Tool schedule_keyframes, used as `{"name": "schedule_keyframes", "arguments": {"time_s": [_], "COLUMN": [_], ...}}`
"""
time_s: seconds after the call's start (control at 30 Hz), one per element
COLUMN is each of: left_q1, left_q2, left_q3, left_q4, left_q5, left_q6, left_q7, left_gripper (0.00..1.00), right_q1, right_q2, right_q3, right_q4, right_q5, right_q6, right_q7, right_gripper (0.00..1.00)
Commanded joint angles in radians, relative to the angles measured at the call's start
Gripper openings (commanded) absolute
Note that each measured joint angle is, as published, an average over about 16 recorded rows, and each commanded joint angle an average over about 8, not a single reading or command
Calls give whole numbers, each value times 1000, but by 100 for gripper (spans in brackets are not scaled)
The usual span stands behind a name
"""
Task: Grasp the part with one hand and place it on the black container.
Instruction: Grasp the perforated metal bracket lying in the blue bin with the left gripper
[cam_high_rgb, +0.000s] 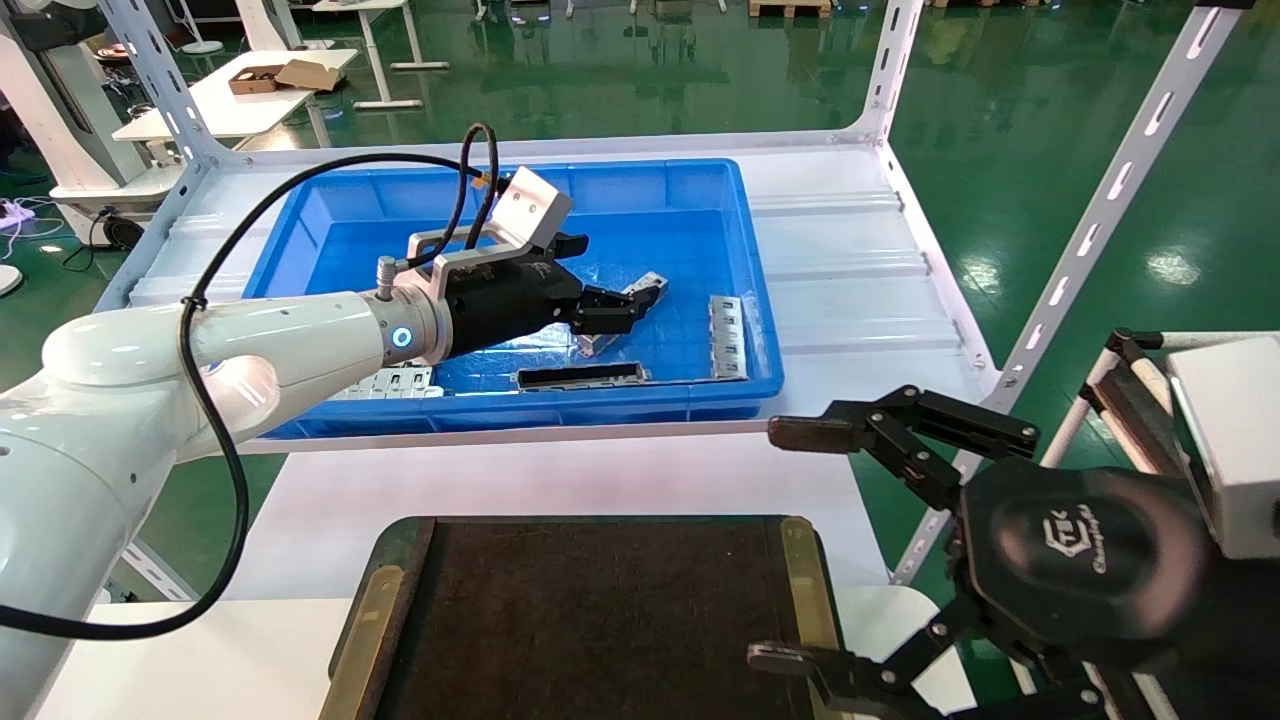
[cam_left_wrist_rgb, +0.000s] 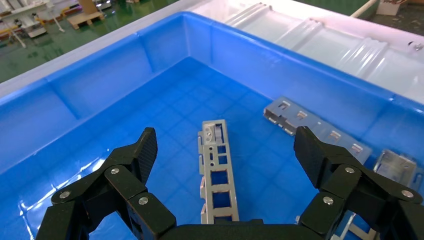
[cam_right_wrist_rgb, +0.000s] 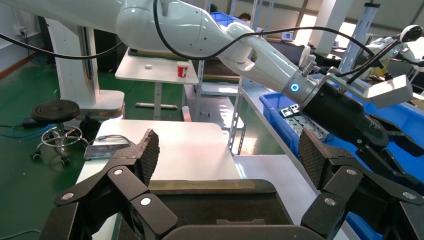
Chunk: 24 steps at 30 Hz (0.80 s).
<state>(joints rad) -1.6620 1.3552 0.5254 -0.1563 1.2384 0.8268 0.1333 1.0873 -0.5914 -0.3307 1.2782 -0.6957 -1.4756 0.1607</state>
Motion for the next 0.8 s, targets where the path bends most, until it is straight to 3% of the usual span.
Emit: {"name": "schedule_keyframes", "arguments": {"time_s": [0.03,0.1,0.17,0.37,0.43,0.8], "left_q1": [-1,4,10,26,30,53], "left_q2": [8,9,10,11,12,11], "left_q3": [4,16,31,75,89,161], "left_q4": [15,11,5,-20,-28,-60], "left_q5": [-2,-1,1,3,0,-34], "left_q6": [-16,-24,-31,-61,-73,-125], "left_q7": [2,-8,-18,-47,-59,-124], "left_gripper": [100,100,92,20,3,0], "right_q1": [0,0,0,0,0,0], "right_q2": [0,0,0,0,0,0], "right_q3": [0,0,0,0,0,-1], "right_q4": [0,0,0,0,0,0], "right_q5": [0,0,0,0,0,0], "right_q6": [0,0,0,0,0,0], "right_q7": [0,0,0,0,0,0], "right_gripper": [100,100,90,17,2,0]}}
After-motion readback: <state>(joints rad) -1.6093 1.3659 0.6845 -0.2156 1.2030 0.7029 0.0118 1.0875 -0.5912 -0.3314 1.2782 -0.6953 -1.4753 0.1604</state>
